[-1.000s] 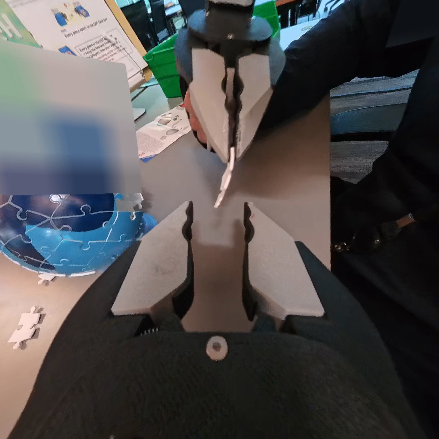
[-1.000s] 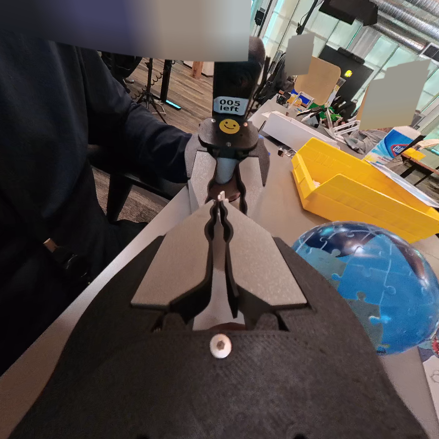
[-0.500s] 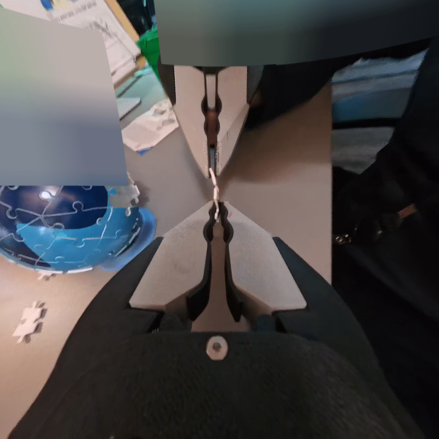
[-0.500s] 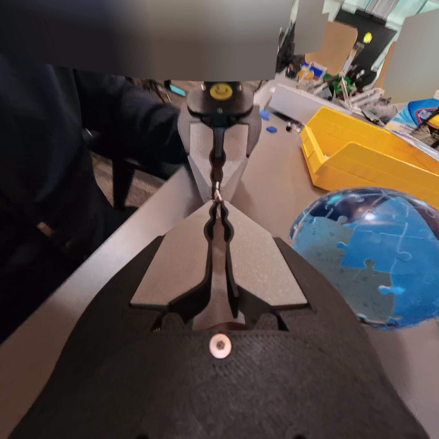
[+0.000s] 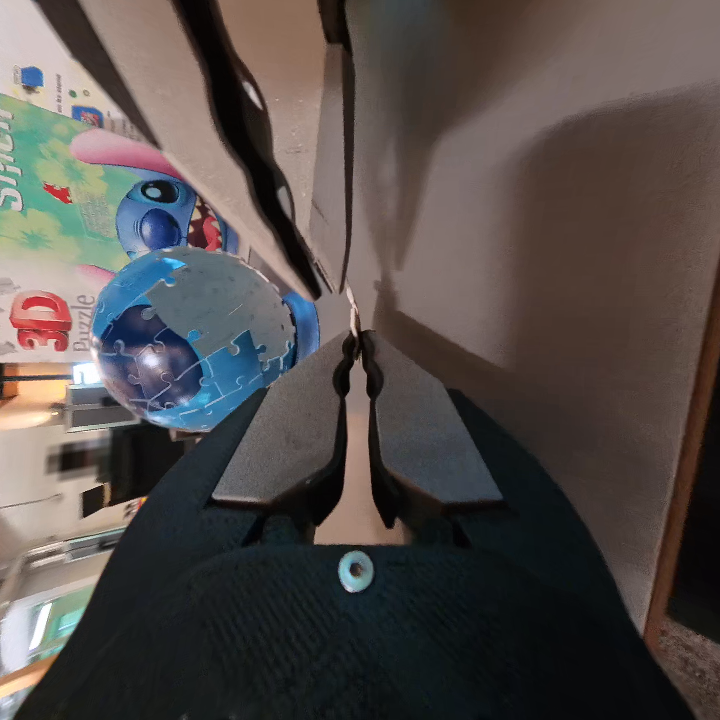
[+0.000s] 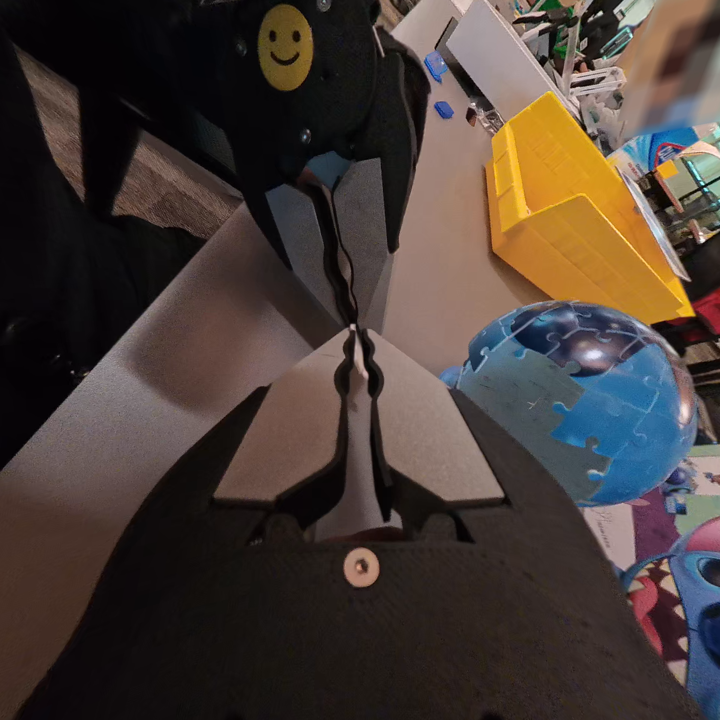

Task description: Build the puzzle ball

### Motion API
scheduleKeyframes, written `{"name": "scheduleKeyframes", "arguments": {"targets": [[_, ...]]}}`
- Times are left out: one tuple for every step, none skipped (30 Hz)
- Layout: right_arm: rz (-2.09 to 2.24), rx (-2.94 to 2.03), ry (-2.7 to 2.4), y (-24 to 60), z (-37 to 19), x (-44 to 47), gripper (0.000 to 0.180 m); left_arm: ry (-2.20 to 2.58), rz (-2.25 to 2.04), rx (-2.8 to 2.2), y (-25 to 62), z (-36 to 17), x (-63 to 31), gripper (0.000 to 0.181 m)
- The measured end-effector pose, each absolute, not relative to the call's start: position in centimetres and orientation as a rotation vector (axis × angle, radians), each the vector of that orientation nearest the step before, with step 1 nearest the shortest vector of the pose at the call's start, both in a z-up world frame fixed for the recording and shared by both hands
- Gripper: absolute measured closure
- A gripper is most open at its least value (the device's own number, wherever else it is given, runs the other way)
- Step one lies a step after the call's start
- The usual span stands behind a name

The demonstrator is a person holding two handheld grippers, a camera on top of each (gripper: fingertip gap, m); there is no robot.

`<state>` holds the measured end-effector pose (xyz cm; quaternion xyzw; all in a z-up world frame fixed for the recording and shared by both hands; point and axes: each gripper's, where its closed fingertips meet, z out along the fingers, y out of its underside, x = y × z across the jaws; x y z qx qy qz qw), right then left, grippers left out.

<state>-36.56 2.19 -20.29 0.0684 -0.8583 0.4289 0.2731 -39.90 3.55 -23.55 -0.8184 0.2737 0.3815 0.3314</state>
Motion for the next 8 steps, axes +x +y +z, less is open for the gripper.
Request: {"name": "scheduleKeyframes", "arguments": {"targets": [[1.138, 0.188, -2.297, 2.0, -20.4, -36.6, 0.176, 0.731, 1.028, -2.146, 3.6, -23.7, -40.0, 0.18], [1.115, 0.19, -2.293, 1.8, -20.6, -36.6, 0.176, 0.741, 1.042, -2.15, 3.7, -23.9, -39.9, 0.18], [1.081, 0.195, -2.292, 1.8, -20.9, -36.7, 0.176, 0.745, 1.045, -2.153, 3.8, -24.0, -39.8, 0.18], [1.046, 0.204, -2.285, 1.8, -21.2, -36.8, 0.176, 0.744, 1.052, -2.151, 3.9, -24.0, -39.8, 0.18], [1.02, 0.219, -2.286, 1.8, -21.6, -36.8, 0.177, 0.737, 1.059, -2.152, 3.9, -23.9, -39.9, 0.18], [1.001, 0.229, -2.291, 1.8, -21.9, -36.7, 0.177, 0.73, 1.066, -2.155, 3.8, -23.9, -40.1, 0.18], [0.987, 0.234, -2.288, 1.8, -22.1, -36.7, 0.177, 0.723, 1.079, -2.153, 3.8, -23.8, -40.3, 0.18], [0.977, 0.246, -2.287, 1.7, -22.3, -36.6, 0.177, 0.714, 1.09, -2.15, 3.7, -23.6, -40.5, 0.18]]}}
